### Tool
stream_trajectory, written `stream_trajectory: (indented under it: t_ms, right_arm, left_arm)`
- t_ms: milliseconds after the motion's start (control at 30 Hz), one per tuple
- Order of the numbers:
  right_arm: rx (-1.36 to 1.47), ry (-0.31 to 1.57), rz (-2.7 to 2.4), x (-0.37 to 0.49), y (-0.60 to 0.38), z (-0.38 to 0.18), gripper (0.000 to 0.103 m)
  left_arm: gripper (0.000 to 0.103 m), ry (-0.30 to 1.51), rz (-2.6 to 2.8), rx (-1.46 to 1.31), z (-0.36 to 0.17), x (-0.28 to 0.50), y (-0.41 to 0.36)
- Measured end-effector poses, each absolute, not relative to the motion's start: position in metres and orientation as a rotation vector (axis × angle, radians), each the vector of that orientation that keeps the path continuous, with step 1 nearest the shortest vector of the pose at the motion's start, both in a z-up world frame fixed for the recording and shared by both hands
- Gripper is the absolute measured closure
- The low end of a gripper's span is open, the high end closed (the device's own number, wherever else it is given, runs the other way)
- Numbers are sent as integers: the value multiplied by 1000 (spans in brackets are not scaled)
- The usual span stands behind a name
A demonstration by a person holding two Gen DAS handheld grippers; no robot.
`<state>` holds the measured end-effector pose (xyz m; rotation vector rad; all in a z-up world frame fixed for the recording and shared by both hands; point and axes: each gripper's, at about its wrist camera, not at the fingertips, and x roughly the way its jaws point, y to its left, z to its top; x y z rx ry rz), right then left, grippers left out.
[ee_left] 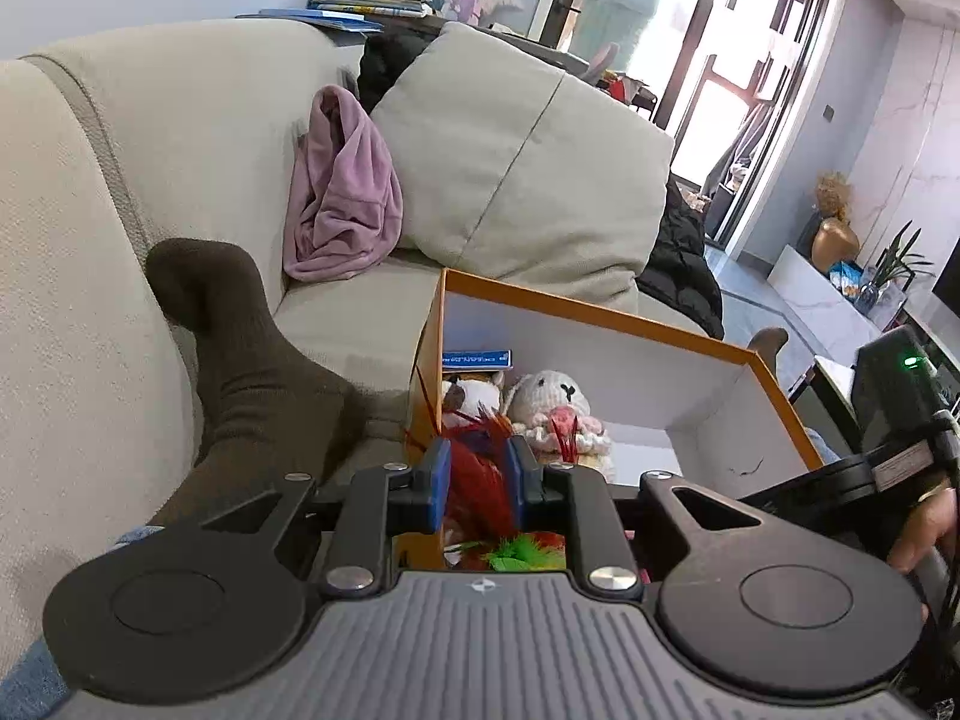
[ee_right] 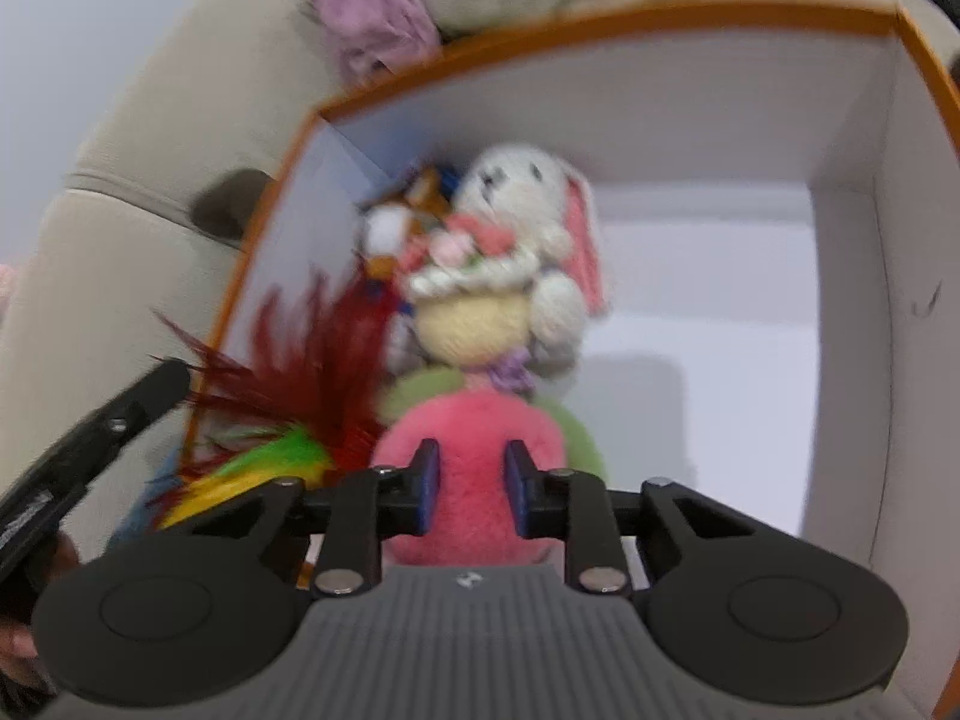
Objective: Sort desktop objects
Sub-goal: 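Lower both items into the box and open both grippers, then grasp the red printed box with the right gripper while the left grasps the grey case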
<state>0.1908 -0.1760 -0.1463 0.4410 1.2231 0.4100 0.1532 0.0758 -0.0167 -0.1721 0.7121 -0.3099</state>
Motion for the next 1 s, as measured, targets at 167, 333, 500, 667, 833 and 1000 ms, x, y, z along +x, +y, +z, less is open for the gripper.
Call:
stream_trajectory:
  t_ms: [167, 333, 500, 667, 833, 1000]
  right_arm:
    - [453, 1251, 437, 194, -161, -151, 85]
    - [417, 1246, 469, 194, -143, -148, 89]
    - [373, 1181, 445, 183, -147, -138, 85]
    - [316, 1040, 431, 158, -157, -112, 75]
    - [280, 893, 463, 124, -159, -87, 67]
    - [196, 785, 556, 79, -140, -72, 62]
  left_arm:
    - [81, 720, -308, -177, -19, 153, 76]
    - [81, 721, -306, -159, -19, 152, 74]
    - [81, 728, -283, -151, -9, 145, 75]
    - [72, 735, -242, -131, 3, 120, 78]
    - [69, 789, -145, -84, 8, 92, 82]
    - [50, 871, -57, -63, 3, 69, 89]
